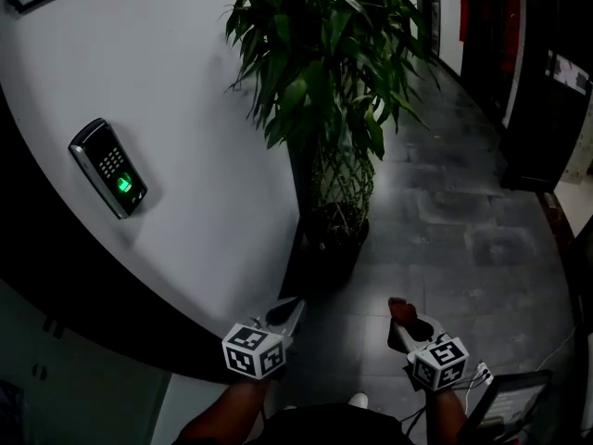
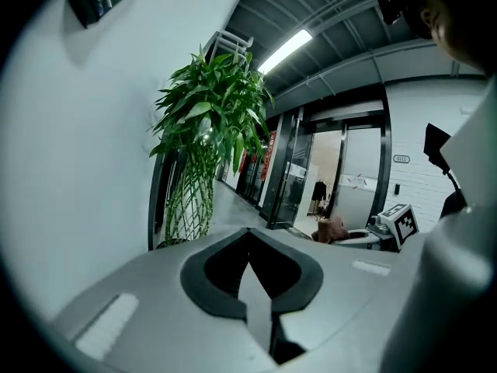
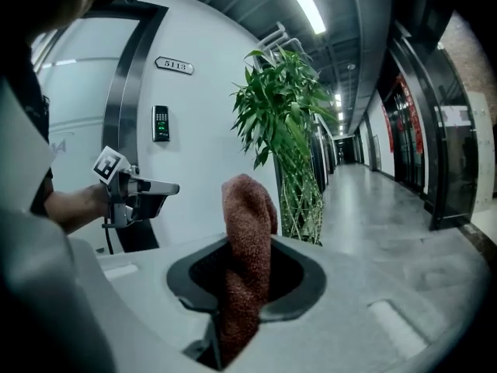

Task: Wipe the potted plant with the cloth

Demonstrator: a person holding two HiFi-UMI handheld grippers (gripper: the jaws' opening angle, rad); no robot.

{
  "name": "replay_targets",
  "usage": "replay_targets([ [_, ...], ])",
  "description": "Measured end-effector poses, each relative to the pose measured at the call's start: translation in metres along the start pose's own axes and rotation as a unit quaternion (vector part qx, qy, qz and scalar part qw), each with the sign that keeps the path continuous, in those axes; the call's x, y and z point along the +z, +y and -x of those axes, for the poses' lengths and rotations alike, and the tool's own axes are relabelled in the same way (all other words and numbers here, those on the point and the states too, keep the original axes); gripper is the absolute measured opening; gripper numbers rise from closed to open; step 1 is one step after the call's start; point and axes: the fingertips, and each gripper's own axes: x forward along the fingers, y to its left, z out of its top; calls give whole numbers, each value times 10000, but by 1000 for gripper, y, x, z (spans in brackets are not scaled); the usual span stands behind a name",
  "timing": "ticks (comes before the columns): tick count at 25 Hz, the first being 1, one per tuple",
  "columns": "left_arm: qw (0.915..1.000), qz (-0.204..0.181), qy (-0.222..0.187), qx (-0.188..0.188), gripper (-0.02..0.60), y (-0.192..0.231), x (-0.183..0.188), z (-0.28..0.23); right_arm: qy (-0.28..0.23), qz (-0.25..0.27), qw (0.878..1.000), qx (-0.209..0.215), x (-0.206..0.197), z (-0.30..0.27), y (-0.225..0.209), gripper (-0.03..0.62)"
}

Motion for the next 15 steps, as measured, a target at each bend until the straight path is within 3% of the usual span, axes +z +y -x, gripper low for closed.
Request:
replay_targets([
  [5,9998,-195,-33,-86,18,24,10,34,-30,141,9995,-269,5,5,48,63],
  [11,9984,-307,13,-471,18,41,1,69,0,151,9981,-601,-11,11,103,63],
  [15,9989,-214,54,-421,18,61,-5,84,33,186,9974,-689,-14,12,128,63],
])
